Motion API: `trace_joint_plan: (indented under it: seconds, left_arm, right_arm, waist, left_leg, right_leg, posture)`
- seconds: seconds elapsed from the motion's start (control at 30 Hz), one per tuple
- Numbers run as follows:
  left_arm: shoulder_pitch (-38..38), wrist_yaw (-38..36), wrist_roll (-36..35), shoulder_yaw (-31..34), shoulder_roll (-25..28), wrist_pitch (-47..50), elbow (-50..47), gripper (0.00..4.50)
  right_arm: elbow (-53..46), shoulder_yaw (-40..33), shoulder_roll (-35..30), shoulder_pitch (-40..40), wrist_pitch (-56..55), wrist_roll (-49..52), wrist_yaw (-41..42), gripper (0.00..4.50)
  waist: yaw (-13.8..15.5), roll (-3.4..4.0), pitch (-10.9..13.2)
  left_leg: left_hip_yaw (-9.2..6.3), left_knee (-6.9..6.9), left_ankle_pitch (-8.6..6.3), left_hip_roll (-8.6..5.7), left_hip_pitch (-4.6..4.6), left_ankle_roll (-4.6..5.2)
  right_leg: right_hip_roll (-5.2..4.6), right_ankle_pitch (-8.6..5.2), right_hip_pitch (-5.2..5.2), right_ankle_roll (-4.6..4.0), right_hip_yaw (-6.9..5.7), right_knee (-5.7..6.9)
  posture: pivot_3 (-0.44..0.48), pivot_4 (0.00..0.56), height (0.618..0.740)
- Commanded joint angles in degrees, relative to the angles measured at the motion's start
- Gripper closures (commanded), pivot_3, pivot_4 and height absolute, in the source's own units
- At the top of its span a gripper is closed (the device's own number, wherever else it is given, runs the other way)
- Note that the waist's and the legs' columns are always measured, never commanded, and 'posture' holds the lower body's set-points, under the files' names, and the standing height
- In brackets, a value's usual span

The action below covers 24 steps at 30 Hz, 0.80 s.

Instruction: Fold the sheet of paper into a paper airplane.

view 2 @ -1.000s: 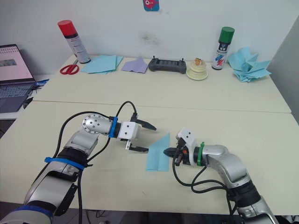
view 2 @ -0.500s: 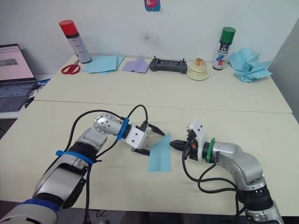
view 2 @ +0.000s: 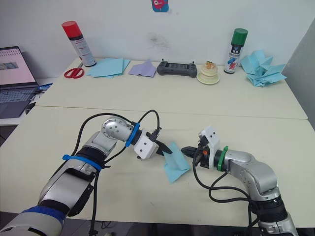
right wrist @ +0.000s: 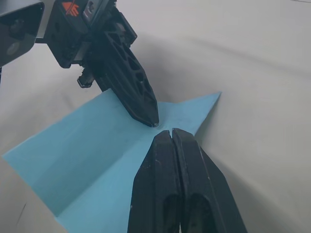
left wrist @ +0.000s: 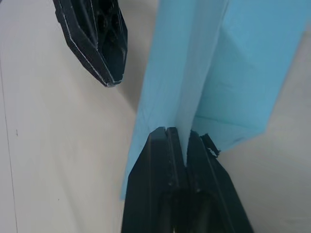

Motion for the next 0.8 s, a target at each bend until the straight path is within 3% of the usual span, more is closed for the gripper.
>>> trace_joint_plan:
  seconds: [0.03,0.23,0.37,0.47,0.6,0.73,0.8]
  left_arm:
    - [0.8,-0.3,-2.1,2.6,4.2,11.3,-9.4,4.46]
    - [3.5,-4.7,-2.2,4.2,17.0,37.1,-34.2,4.46]
    - [4.5,-3.1,-0.1,4.4,20.1,60.2,-49.3,4.46]
    - [9.0,-1.0,1.2,2.9,21.0,70.1,-56.5,4.46]
    - [15.6,4.5,5.6,-1.3,19.7,75.6,-59.4,4.46]
    - [15.4,9.5,7.0,-2.6,16.0,73.8,-57.8,4.46]
    - [15.4,11.1,5.6,-2.1,13.6,74.7,-57.6,3.94]
  right_arm:
    - [-0.5,-0.1,0.2,-0.2,-2.7,-0.3,-0.2,4.5]
    - [-0.4,1.4,1.2,0.3,-5.9,-1.3,-0.1,4.5]
    - [1.4,3.3,1.7,0.0,-8.5,-2.6,1.1,4.5]
    - [2.3,5.0,2.2,-0.3,-10.3,-3.7,1.3,4.5]
    - [3.0,6.3,1.5,-0.3,-12.0,-5.2,1.9,4.5]
    - [2.8,7.5,-1.2,0.3,-15.7,-8.1,3.3,4.5]
    - [2.3,9.1,-4.3,0.9,-20.1,-11.1,5.7,4.5]
  waist:
    - [-0.1,0.0,0.0]
    - [-0.9,0.01,0.0]
    - [-0.6,0.01,0.0]
    - [-1.0,0.02,0.0]
    - [-1.2,0.04,0.0]
    - [-0.5,0.02,0.0]
    - [-0.1,0.02,0.0]
  left_leg:
    - [0.0,0.0,0.0,0.01,0.0,0.0]
    - [-0.02,-0.02,0.0,0.06,-0.01,0.0]
    - [-0.04,0.0,0.0,0.03,0.0,0.0]
    - [-0.01,0.01,0.0,0.03,0.02,0.0]
    - [-0.03,-0.01,0.0,0.07,0.07,0.0]
    - [-0.05,0.03,0.0,0.05,0.03,-0.01]
    - [-0.02,0.08,0.0,0.02,0.04,-0.01]
  right_leg:
    - [0.01,0.0,0.0,0.0,0.0,0.01]
    - [0.05,-0.01,-0.05,0.0,0.0,0.06]
    - [0.02,-0.02,0.01,0.02,-0.02,0.02]
    - [0.02,-0.15,0.02,0.25,0.02,0.03]
    - [0.05,-0.14,0.0,0.21,0.01,0.07]
    - [0.04,-0.11,-0.01,0.15,-0.02,0.12]
    - [0.03,-0.13,0.02,0.2,0.02,0.1]
  posture:
    - [0.0,0.15,0.74]
    - [0.0,0.15,0.74]
    - [0.0,0.15,0.74]
    - [0.0,0.15,0.74]
    - [0.0,0.15,0.74]
    - [0.0,0.15,0.74]
    - [0.0,0.15,0.74]
